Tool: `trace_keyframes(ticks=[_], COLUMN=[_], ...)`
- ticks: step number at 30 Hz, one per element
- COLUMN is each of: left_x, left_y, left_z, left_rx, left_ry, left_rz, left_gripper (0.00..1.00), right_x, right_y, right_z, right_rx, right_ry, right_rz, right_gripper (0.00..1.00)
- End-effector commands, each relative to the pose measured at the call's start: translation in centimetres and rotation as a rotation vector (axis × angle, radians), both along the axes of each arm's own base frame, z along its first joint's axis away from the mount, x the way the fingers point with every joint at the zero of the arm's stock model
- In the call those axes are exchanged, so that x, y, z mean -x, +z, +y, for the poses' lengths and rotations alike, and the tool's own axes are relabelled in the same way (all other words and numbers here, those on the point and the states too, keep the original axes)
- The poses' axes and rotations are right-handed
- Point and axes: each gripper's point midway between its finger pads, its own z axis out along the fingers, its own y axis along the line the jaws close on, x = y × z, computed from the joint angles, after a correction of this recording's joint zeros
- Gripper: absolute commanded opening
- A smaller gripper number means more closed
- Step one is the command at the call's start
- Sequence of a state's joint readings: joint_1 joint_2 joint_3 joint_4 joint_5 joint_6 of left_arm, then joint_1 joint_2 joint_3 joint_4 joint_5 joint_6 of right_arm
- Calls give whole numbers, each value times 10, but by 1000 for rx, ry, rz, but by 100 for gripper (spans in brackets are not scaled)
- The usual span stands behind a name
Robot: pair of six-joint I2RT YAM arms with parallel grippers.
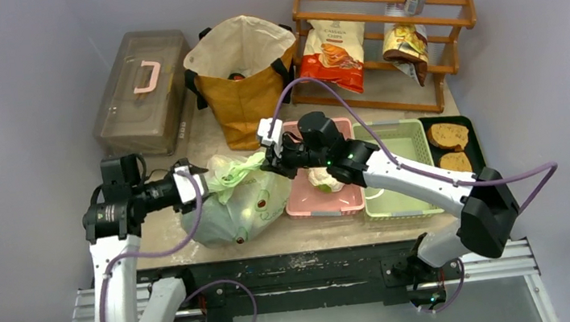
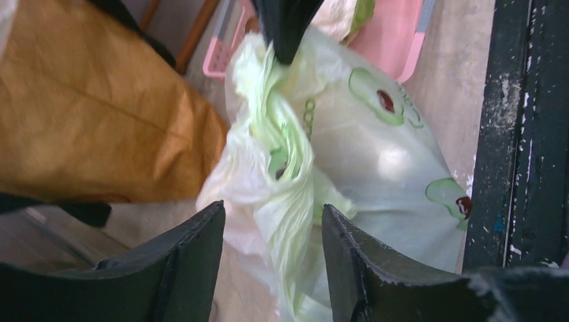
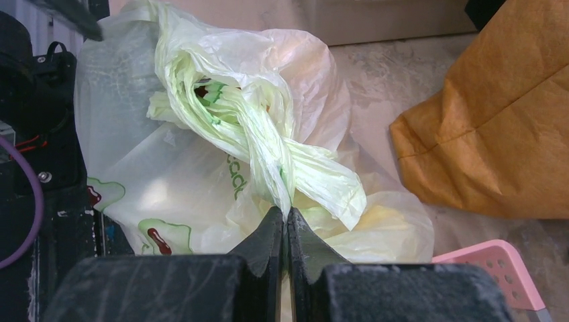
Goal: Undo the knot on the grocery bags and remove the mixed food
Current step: Untie the takeout bag at the center of the board.
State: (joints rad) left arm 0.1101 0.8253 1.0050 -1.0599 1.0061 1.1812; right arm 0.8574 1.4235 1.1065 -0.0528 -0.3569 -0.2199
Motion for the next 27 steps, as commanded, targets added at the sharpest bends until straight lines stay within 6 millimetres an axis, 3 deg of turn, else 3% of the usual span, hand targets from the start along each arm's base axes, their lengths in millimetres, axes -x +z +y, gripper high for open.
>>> trace_keyframes(ticks=[1, 4, 7, 12, 16, 20, 27], left_x=[3, 5, 3, -27, -51, -46, -43], left_y=[48, 48, 31, 10, -3, -14, -10], left_z=[-29, -47, -59, -63, -50, -28, 19], left_rx=[35, 9, -77, -183, -277, -355, -269], left_ry=[-85, -154, -215, -177, -83, -26, 179], left_rz=[-178, -195, -173, -194, -204, -221, -174], left_gripper=[54, 54, 51, 49, 48, 37, 14], right_x=[-2, 0, 0, 3, 4, 1, 6], right_y=[17, 17, 18, 22, 23, 16, 5], right_z=[10, 11, 12, 13, 11, 0, -15], right_rx=[-68, -74, -77, -89, -91, -75, -70], right_ry=[-4, 0, 2, 12, 15, -21, -51], right_rz=[18, 35, 37, 45, 42, 54, 90], right_gripper=[0, 0, 0, 0, 0, 0, 0])
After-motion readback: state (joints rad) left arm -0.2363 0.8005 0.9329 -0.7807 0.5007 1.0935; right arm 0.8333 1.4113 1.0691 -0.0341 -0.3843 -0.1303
